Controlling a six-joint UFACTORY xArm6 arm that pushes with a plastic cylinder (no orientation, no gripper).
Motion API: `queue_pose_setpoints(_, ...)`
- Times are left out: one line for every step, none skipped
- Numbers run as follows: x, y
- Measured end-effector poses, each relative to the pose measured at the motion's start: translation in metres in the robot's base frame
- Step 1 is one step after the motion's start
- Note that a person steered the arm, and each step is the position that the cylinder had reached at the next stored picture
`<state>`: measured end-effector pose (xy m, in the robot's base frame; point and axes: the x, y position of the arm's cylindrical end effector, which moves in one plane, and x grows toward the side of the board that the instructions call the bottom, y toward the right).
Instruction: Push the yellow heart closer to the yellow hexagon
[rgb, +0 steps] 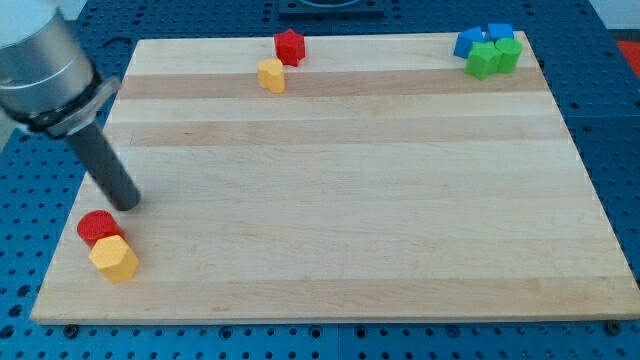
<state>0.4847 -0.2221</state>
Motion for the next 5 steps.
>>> queue_pose_setpoints(-0.028, 0.078)
queue_pose_setpoints(-0.076, 0.149)
queue_pose_setpoints(-0.128, 0.194)
queue_pose_setpoints(-0.166, 0.214)
queue_pose_setpoints(-0.194, 0.214)
